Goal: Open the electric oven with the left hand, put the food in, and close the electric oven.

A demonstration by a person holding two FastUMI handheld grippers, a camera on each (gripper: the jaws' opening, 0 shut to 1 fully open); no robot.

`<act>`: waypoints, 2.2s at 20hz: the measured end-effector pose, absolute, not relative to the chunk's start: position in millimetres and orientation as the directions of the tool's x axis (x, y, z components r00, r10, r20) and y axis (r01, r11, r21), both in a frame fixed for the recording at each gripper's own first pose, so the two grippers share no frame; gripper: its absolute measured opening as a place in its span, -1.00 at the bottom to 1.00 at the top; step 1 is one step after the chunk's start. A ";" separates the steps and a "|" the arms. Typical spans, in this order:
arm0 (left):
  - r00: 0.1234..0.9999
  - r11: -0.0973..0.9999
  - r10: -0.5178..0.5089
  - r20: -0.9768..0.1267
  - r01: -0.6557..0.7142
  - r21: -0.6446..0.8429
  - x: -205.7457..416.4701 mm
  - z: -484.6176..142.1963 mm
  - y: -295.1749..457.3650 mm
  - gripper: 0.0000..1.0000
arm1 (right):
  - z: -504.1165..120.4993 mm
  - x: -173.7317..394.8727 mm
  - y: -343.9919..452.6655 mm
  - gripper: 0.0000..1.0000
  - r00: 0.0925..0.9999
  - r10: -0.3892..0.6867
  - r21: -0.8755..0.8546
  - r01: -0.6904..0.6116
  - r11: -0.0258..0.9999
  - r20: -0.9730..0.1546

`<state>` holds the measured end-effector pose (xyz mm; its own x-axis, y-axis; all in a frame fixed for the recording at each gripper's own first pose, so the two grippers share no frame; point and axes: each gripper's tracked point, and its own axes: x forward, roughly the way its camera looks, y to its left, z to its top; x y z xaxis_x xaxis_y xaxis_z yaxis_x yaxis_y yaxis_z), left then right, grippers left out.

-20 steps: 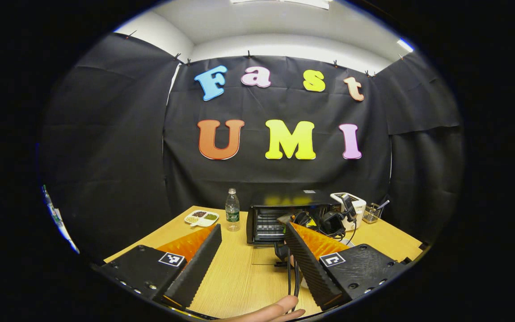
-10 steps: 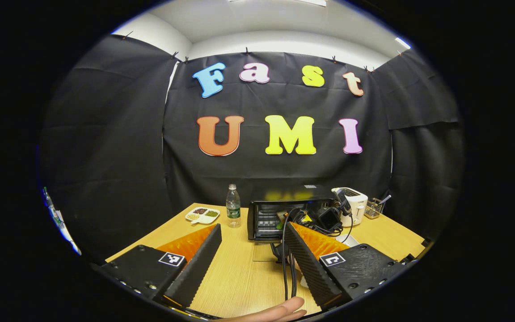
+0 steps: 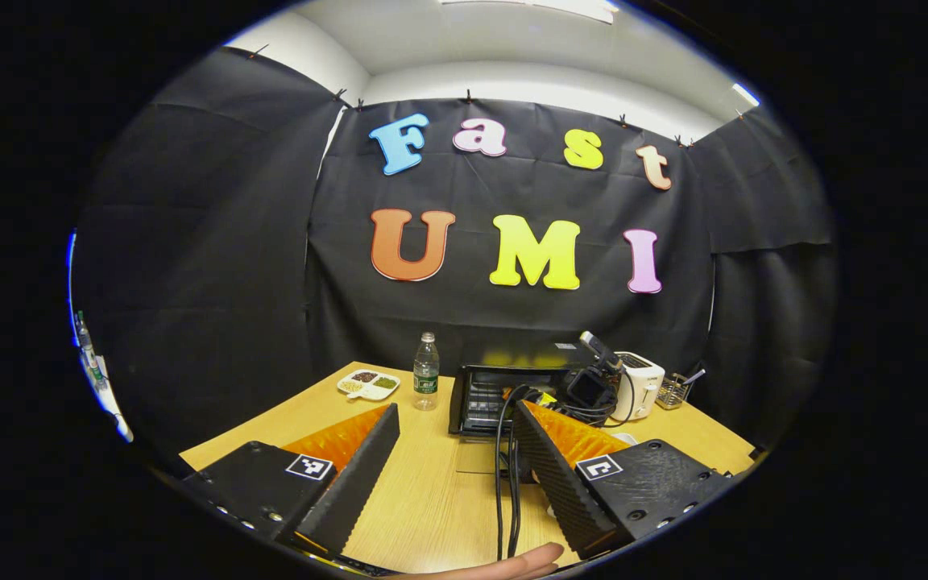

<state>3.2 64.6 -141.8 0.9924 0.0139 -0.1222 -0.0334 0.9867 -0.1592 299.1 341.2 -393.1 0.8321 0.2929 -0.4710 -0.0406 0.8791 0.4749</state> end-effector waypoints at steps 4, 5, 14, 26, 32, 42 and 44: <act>0.989 0.990 0.013 -0.149 -0.033 -0.134 3.6 -149.5 61.2 0.88 | -397.1 298.1 336.3 0.87 0.808 0.247 0.289 -0.100 0.952 -0.535; 0.988 0.991 0.012 -0.151 -0.032 -0.129 2.2 -149.9 60.6 0.87 | -398.6 296.1 335.7 0.89 0.798 0.241 0.247 -0.119 0.962 -0.553; 0.987 0.988 0.032 -0.157 -0.055 -0.143 4.6 -154.6 61.3 0.87 | -395.8 247.5 327.5 0.92 0.658 0.233 0.087 -0.248 0.965 -0.716; 0.985 0.989 0.021 -0.170 -0.046 -0.140 26.7 -161.4 57.2 0.87 | -254.4 161.0 225.9 0.92 0.843 0.354 0.161 -0.315 0.935 -0.406; 0.982 0.990 0.000 -0.190 -0.027 -0.138 43.5 -165.8 43.2 0.88 | -149.3 118.3 141.5 0.91 0.932 0.318 0.172 -0.289 0.942 -0.172; 0.959 0.987 -0.122 -0.255 0.090 -0.134 84.8 -202.2 -36.0 0.88 | -62.8 66.8 3.8 0.90 0.991 0.122 0.012 -0.122 0.992 0.047; 0.937 0.986 -0.146 -0.316 0.111 -0.125 90.6 -231.3 -58.1 0.88 | -59.4 61.8 -16.6 0.90 0.995 0.083 0.003 -0.083 0.997 0.052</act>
